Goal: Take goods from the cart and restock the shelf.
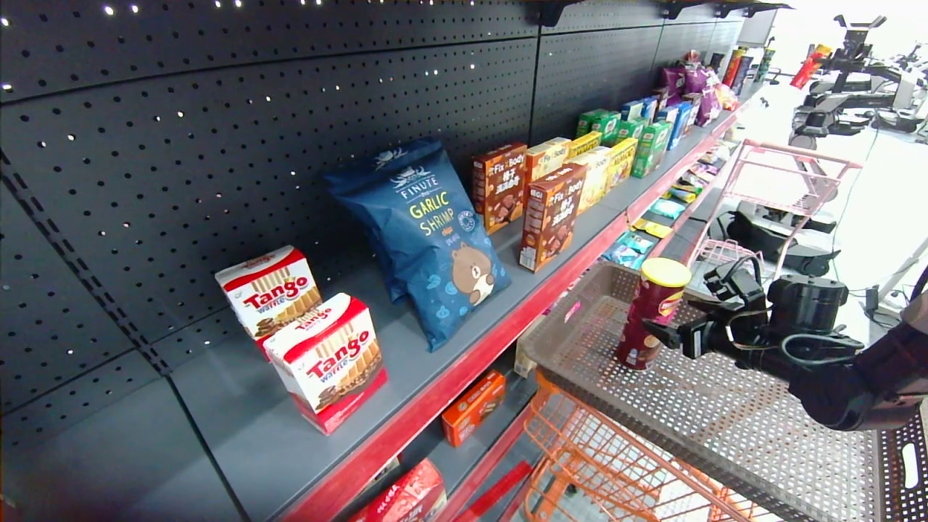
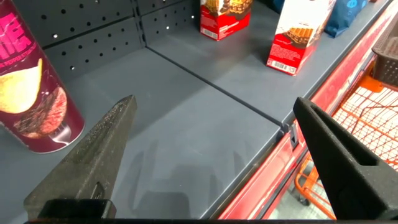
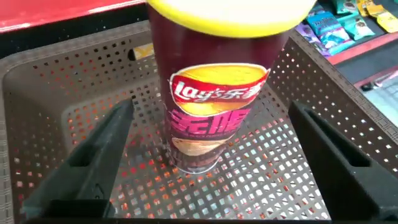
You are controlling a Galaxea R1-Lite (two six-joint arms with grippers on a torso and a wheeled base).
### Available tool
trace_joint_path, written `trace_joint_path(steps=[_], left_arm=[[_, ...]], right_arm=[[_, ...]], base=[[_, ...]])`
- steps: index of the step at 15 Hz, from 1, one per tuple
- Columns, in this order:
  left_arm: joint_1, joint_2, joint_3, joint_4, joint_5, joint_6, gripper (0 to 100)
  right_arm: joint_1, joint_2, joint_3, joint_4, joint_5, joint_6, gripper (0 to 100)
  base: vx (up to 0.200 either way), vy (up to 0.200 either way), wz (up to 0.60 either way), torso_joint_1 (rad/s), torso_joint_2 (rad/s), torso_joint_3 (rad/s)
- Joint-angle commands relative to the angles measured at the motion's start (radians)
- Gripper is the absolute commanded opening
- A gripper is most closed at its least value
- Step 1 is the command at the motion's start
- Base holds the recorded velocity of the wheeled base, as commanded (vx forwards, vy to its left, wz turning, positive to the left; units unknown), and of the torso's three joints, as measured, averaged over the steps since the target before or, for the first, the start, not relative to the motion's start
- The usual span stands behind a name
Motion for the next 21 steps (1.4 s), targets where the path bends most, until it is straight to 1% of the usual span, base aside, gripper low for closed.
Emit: trace_joint_path(steps=[1,3,7,11,13,21], left_arm=[[0.001,0.000,0.000,0.000,0.000,0.000,100],[0.001,0.000,0.000,0.000,0.000,0.000,100],[0.001,0.000,0.000,0.000,0.000,0.000,100],[0.001,0.000,0.000,0.000,0.000,0.001,100],[0.001,0.000,0.000,0.000,0.000,0.000,100],[0.001,0.000,0.000,0.000,0.000,0.001,100]], right_arm=[[0.008,0.008,-0.006,0.000,0.007,-0.002,100],[0.002,0.031,-0.028,-0.006,0.016,-0.004,100],[-0.006,0.083,-0.114,-0.003,0.021,-0.004,100],[-0.023,0.151,-0.221,0.004,0.060,-0.007,100],[-0.025,0.178,-0.270,0.017,0.060,-0.005,100],[-0.009,0.207,-0.308,0.033,0.071,-0.004,100]], base=[[0.000,0.000,0.00,0.000,0.00,0.000],[0.000,0.000,0.00,0.000,0.00,0.000],[0.000,0.000,0.00,0.000,0.00,0.000],[0.000,0.000,0.00,0.000,0.00,0.000],[0.000,0.000,0.00,0.000,0.00,0.000],[0.000,0.000,0.00,0.000,0.00,0.000]])
